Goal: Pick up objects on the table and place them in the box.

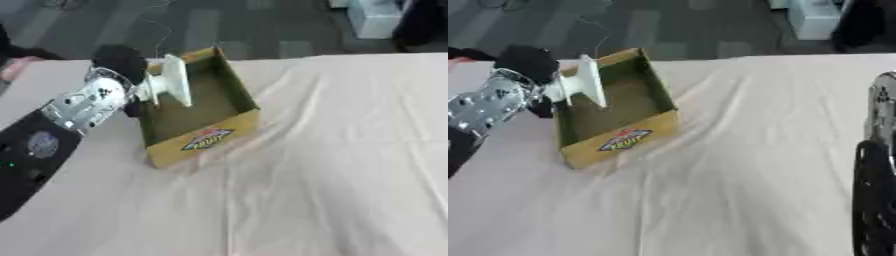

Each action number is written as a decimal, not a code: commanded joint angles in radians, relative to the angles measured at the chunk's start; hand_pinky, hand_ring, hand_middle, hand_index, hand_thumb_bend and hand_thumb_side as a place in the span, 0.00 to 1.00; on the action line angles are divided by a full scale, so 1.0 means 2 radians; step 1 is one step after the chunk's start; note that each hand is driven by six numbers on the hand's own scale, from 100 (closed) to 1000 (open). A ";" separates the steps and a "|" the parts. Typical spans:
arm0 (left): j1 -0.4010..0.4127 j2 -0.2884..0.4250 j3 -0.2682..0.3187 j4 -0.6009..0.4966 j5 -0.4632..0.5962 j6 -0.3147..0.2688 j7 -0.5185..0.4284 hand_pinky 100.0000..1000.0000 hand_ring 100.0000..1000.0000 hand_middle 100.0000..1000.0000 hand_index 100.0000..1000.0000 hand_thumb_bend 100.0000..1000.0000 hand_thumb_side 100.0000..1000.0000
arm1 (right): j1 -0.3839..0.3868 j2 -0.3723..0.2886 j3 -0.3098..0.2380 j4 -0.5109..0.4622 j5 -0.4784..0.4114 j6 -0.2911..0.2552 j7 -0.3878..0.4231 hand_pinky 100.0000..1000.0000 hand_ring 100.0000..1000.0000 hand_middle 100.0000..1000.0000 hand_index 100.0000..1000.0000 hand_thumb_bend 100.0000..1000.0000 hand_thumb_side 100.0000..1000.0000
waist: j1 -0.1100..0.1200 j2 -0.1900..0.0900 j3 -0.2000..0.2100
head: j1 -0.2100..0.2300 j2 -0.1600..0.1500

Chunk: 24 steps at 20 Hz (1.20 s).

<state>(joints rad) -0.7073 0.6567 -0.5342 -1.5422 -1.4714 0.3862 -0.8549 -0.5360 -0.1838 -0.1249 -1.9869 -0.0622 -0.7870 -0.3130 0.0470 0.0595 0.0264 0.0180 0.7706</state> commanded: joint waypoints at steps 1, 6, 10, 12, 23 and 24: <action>-0.011 0.004 0.007 0.001 0.021 -0.012 -0.025 0.55 0.78 0.79 0.83 0.20 0.80 | -0.009 -0.005 -0.001 -0.007 0.002 -0.001 -0.002 0.65 0.53 0.53 0.68 0.00 0.91 | -0.001 -0.005 -0.001 | 0.001 0.000; -0.013 0.003 0.006 -0.006 0.039 -0.030 -0.026 0.97 1.00 0.94 0.93 0.51 0.95 | -0.009 -0.005 -0.002 -0.007 0.002 -0.001 -0.002 0.65 0.53 0.53 0.68 0.00 0.91 | -0.001 -0.005 -0.001 | 0.001 0.000; -0.012 0.003 0.005 -0.005 0.044 -0.036 -0.026 1.00 1.00 0.96 0.94 0.54 0.96 | -0.010 -0.005 -0.001 -0.007 0.002 -0.001 -0.003 0.65 0.53 0.53 0.68 0.00 0.91 | -0.001 -0.005 -0.001 | 0.001 0.000; -0.011 0.002 0.006 -0.007 0.050 -0.036 -0.026 1.00 1.00 0.97 0.94 0.50 0.98 | -0.010 -0.004 -0.001 -0.007 0.002 -0.001 -0.003 0.65 0.53 0.53 0.68 0.00 0.91 | -0.001 -0.005 -0.001 | 0.001 0.000; 0.053 -0.001 0.050 -0.227 0.393 -0.015 0.319 0.45 0.45 0.61 0.70 0.01 0.82 | 0.002 -0.006 -0.010 -0.007 0.007 0.001 -0.009 0.65 0.53 0.53 0.68 0.00 0.91 | -0.006 -0.014 0.011 | -0.039 0.000; 0.066 -0.011 0.055 -0.228 0.437 -0.047 0.385 0.42 0.43 0.58 0.68 0.08 0.95 | 0.004 -0.007 -0.011 -0.007 0.008 0.001 -0.009 0.65 0.53 0.53 0.68 0.00 0.91 | -0.006 -0.015 0.013 | -0.043 0.000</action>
<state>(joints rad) -0.5684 0.6372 -0.4541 -1.9708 -0.6975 0.3328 -0.2208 -0.5200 -0.1832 -0.1405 -1.9870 -0.0516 -0.7813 -0.3239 0.0355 0.0416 0.0523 -0.0495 0.7707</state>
